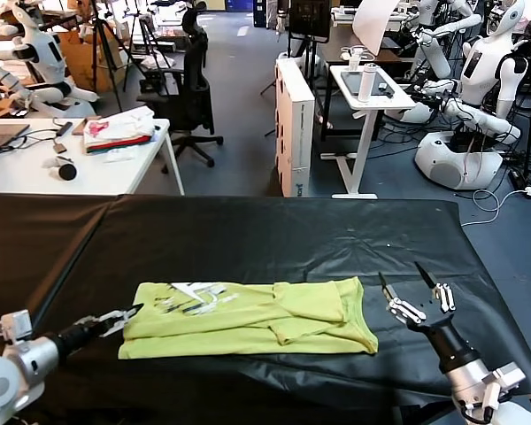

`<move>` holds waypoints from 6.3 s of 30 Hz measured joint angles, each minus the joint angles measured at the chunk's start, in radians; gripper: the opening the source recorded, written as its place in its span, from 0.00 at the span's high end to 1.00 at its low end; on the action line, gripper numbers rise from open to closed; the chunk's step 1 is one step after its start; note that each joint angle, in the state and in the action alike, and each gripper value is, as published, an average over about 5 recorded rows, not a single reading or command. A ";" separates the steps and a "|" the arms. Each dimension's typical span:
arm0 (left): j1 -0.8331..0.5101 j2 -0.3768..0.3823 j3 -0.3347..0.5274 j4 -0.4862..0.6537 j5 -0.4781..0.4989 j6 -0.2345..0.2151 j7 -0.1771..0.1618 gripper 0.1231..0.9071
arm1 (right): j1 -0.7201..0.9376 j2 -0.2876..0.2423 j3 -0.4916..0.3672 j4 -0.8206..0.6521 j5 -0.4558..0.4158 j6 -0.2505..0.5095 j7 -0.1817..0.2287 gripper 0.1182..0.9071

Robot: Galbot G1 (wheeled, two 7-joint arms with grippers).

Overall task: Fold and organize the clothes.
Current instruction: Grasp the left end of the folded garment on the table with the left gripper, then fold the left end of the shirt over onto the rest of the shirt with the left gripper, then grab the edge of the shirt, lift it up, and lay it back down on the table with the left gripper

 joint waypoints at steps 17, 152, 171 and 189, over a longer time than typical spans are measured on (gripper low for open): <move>0.015 -0.044 0.026 0.018 0.013 -0.004 0.002 0.00 | 0.001 -0.003 -0.001 -0.004 -0.005 -0.003 0.000 0.00; -0.186 -0.680 0.637 -0.091 0.412 0.000 -0.152 0.39 | 0.008 0.177 -0.074 -0.026 -0.200 -0.073 0.070 0.00; -0.171 -0.725 0.615 -0.181 0.599 -0.011 -0.078 0.00 | 0.119 0.042 -0.246 -0.054 -0.325 -0.168 0.034 0.00; -0.113 -0.566 0.433 -0.261 0.704 -0.172 -0.063 0.00 | 0.408 0.017 -0.574 -0.120 -0.506 -0.452 0.171 0.00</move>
